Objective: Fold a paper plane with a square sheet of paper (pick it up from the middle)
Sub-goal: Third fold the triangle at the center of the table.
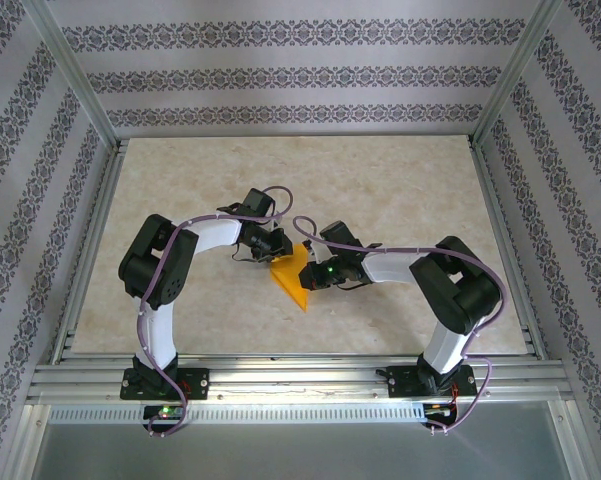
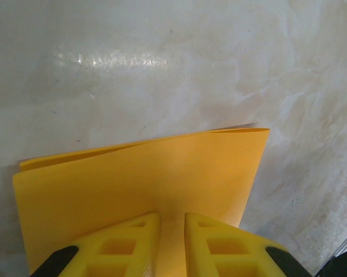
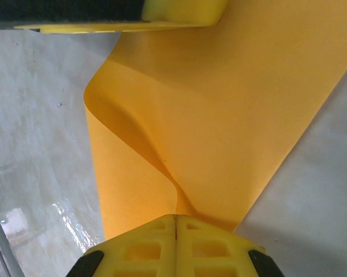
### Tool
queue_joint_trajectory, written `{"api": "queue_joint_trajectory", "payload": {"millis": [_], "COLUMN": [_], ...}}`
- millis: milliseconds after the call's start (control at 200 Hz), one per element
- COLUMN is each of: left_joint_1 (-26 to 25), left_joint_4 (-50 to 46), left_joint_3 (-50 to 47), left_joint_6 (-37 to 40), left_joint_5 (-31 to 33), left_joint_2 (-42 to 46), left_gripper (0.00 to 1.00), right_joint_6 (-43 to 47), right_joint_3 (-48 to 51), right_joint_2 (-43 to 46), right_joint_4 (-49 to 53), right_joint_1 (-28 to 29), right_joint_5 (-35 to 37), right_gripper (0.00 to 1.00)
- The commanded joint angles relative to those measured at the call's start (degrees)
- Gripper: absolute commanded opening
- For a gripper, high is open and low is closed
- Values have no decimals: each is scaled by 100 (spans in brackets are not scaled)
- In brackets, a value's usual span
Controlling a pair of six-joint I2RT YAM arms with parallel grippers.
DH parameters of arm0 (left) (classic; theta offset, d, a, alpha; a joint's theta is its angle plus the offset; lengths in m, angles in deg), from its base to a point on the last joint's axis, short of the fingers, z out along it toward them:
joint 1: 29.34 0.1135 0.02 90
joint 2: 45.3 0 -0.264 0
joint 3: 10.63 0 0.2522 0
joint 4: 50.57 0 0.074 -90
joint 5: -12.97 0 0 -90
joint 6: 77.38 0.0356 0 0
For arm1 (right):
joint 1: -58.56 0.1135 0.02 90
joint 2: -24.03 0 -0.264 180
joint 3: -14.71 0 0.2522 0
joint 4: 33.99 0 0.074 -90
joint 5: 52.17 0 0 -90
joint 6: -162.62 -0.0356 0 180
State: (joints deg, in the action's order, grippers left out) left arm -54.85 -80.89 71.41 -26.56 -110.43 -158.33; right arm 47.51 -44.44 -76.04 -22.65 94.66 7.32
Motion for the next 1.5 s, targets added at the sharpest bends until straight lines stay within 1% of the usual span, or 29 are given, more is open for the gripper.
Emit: {"api": "queue_joint_trajectory", "payload": {"millis": [0, 65, 125, 200, 320, 545, 664, 804, 924, 1219, 1494], "left_joint_1": [-50, -53, -50, -50, -55, -50, -52, -55, -50, -50, -53], "left_joint_4": [-410, -420, -419, -427, -419, -392, -368, -383, -361, -150, 52], "left_joint_3": [46, 46, 55, 64, 73, 72, 92, 108, 103, -14, -133], "left_joint_6": [116, 112, 116, 128, 106, 90, 62, 61, 94, 34, -109], "left_joint_5": [203, 216, 211, 220, 219, 213, 201, 190, 137, 49, 60], "left_joint_2": [-35, -35, -35, -32, -35, -39, -53, -45, -30, 16, 106], "left_gripper": [19, 19, 19, 19, 19, 19, 19, 19, 19, 18, 18], "right_joint_6": [43, 41, 30, 74, 42, 41, 24, 38, 117, 45, -29], "right_joint_3": [-142, -137, -95, -92, -71, -17, -21, 38, 69, 47, 95], "right_joint_2": [-154, -181, -171, -201, -271, -287, -294, -251, -171, -285, -364], "right_joint_4": [-90, -193, -451, -505, -696, -740, -744, -656, -553, -602, -647], "right_joint_1": [-90, -103, -125, -187, -298, -314, -307, -289, -235, -222, -200], "right_joint_5": [-131, -262, -522, -542, -773, -826, -972, -976, -818, -738, -948], "right_gripper": [0, 0, 0, 0, 0, 0, 0, 0, 0, 0, 0]}}
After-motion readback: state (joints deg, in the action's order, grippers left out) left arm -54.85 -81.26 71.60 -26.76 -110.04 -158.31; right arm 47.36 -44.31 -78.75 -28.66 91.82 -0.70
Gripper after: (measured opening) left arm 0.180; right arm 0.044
